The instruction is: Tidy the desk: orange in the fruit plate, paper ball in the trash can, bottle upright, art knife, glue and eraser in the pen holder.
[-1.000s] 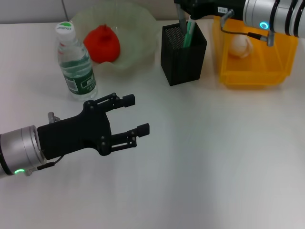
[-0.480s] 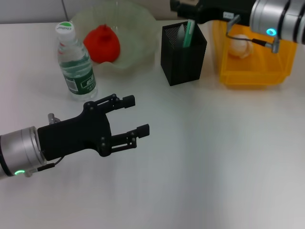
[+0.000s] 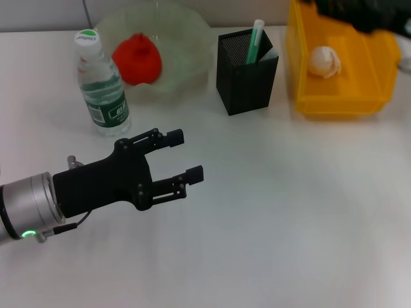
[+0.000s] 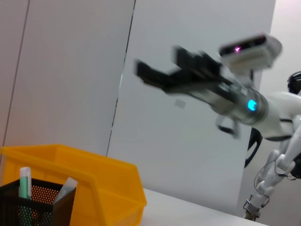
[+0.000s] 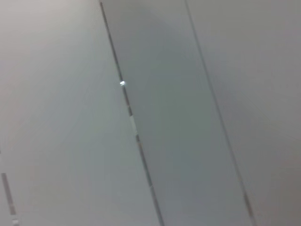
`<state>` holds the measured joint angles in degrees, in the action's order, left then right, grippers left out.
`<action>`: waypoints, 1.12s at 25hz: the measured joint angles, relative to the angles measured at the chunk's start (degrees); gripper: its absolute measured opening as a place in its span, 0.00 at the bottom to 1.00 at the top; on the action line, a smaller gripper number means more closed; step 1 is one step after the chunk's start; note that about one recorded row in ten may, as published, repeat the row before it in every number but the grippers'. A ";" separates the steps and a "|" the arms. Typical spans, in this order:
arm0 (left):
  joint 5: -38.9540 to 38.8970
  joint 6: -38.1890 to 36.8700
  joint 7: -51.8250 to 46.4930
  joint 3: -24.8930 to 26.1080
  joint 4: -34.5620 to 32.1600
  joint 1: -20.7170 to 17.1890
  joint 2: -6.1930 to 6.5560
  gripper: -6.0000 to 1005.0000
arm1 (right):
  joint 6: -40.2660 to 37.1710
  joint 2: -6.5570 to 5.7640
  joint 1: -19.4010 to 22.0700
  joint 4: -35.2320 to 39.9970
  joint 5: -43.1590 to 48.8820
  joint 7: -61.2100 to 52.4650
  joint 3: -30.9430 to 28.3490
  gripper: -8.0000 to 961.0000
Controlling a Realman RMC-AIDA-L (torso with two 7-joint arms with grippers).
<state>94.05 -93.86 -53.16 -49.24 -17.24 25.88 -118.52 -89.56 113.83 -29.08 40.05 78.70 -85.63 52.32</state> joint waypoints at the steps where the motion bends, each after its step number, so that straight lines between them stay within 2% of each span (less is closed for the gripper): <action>1: 0.00 0.00 0.00 0.00 0.00 0.00 0.00 0.78 | 0.00 0.00 0.00 0.00 0.00 0.00 0.00 0.81; 4: -0.17 -0.02 -0.55 0.01 0.01 -0.09 0.03 0.78 | -4.98 -0.34 1.33 -1.33 5.21 0.45 -2.65 0.82; 5: -0.19 0.38 -1.64 -0.17 0.02 0.08 0.14 0.78 | -6.91 -0.55 1.39 -3.04 9.83 3.08 -4.34 0.83; 9: -0.19 0.38 -1.64 -0.17 0.02 0.08 0.14 0.78 | -7.54 -0.81 0.57 -6.63 14.58 6.99 -4.77 0.84; 12: 0.29 1.17 -6.50 -0.48 -1.31 -0.04 0.58 0.78 | -7.64 -0.75 -0.72 -10.22 18.20 9.06 -4.56 0.84; 14: 0.29 1.17 -6.50 -0.48 -1.31 -0.04 0.58 0.78 | -7.47 -0.16 -1.22 -11.43 20.52 9.58 -4.55 0.84; 15: 0.29 1.17 -6.50 -0.48 -1.31 -0.04 0.58 0.78 | -7.16 0.69 -1.26 -11.81 22.47 9.75 -4.49 0.84; 16: 0.85 1.14 -7.75 -0.62 -1.96 0.00 0.81 0.78 | -7.16 0.69 -1.26 -11.81 22.47 9.75 -4.49 0.84; 18: 0.85 1.14 -7.75 -0.62 -1.96 0.00 0.81 0.78 | -7.09 1.62 -1.20 -11.84 24.82 10.33 -4.42 0.84; 20: 5.63 0.67 -9.79 -1.43 -2.88 1.26 1.28 0.78 | -6.95 2.75 -0.50 -11.87 26.93 12.53 -4.39 0.84; 21: 5.63 0.67 -9.79 -1.43 -2.88 1.26 1.28 0.78 | -6.95 2.75 -0.50 -11.87 26.93 12.53 -4.39 0.84; 23: 5.63 0.67 -9.79 -1.43 -2.88 1.26 1.28 0.79 | -6.34 3.49 0.25 -12.00 27.31 14.62 -4.47 0.84; 25: 6.68 -0.43 -10.02 -1.41 -2.90 1.06 1.75 0.79 | -6.02 4.10 0.81 -12.31 27.39 17.04 -4.45 0.84; 28: 7.01 -0.87 -10.02 -1.42 -2.89 0.96 1.77 0.78 | -5.69 4.27 0.56 -12.59 27.77 17.50 -4.40 0.84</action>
<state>101.06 -94.73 -63.18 -50.66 -20.13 26.84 -116.75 -95.25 118.10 -28.51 27.46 106.47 -68.14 47.92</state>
